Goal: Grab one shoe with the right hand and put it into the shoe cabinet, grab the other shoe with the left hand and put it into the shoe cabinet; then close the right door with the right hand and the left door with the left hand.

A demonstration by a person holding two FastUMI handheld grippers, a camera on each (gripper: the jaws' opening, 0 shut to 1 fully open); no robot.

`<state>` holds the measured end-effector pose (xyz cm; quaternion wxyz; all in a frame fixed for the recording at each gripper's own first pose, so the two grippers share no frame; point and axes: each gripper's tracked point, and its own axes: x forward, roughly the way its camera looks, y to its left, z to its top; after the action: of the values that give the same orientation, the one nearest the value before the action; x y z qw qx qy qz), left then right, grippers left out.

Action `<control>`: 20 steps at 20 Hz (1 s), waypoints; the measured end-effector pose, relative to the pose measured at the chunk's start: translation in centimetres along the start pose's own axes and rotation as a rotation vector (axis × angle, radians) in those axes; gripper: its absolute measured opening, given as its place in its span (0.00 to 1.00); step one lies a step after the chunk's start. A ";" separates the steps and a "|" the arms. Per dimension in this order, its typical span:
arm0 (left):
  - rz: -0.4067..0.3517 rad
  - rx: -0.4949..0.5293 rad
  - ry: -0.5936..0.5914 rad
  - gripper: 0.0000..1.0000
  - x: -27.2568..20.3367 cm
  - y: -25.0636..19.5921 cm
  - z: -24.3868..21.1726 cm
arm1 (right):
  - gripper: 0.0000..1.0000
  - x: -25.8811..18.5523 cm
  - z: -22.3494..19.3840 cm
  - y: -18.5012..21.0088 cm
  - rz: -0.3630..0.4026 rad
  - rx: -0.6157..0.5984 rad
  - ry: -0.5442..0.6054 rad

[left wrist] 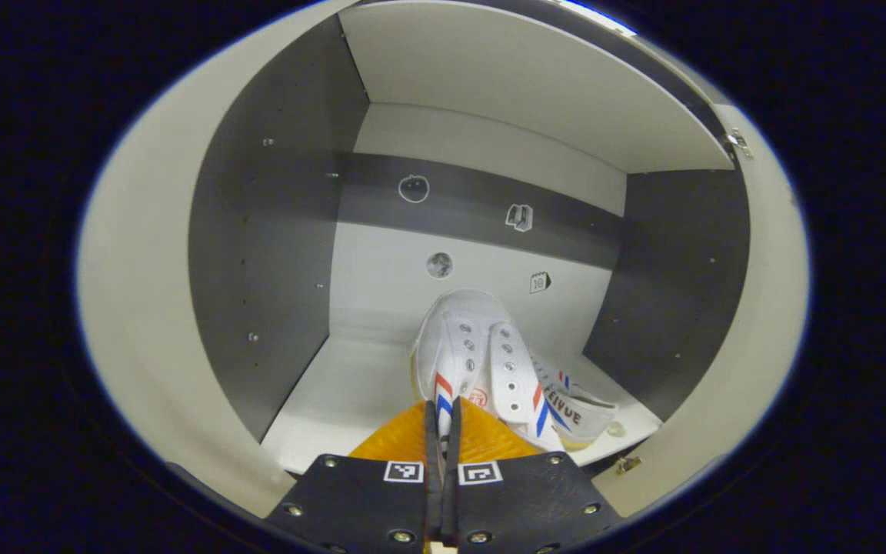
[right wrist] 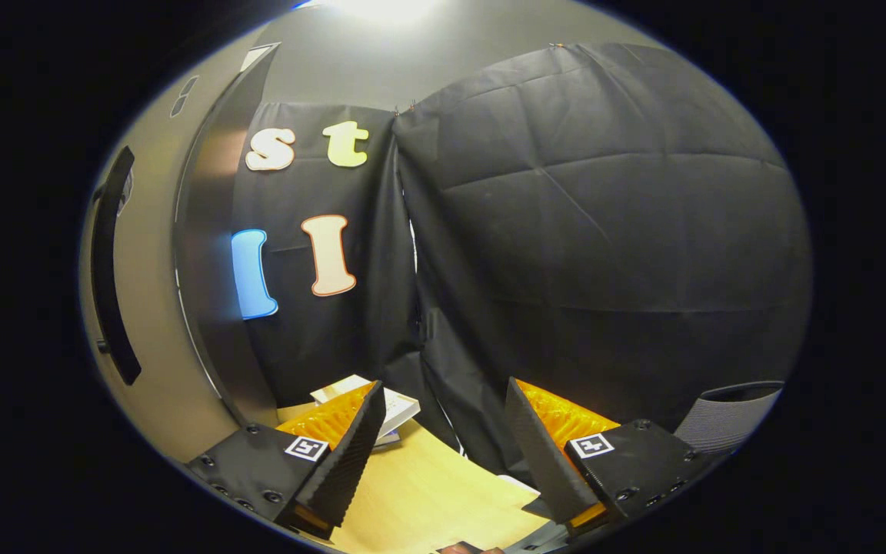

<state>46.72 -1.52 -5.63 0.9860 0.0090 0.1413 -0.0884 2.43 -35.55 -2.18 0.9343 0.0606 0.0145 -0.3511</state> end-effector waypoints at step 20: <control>-0.012 0.097 -0.078 0.98 1.4 -1.5 1.0 | 0.93 -2.0 2.2 0.7 0.048 0.061 -0.023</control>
<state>48.09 -3.28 -5.10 0.9886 0.0526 0.0985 -0.1013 1.29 -33.99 0.24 0.9402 0.0853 -0.0083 -0.3296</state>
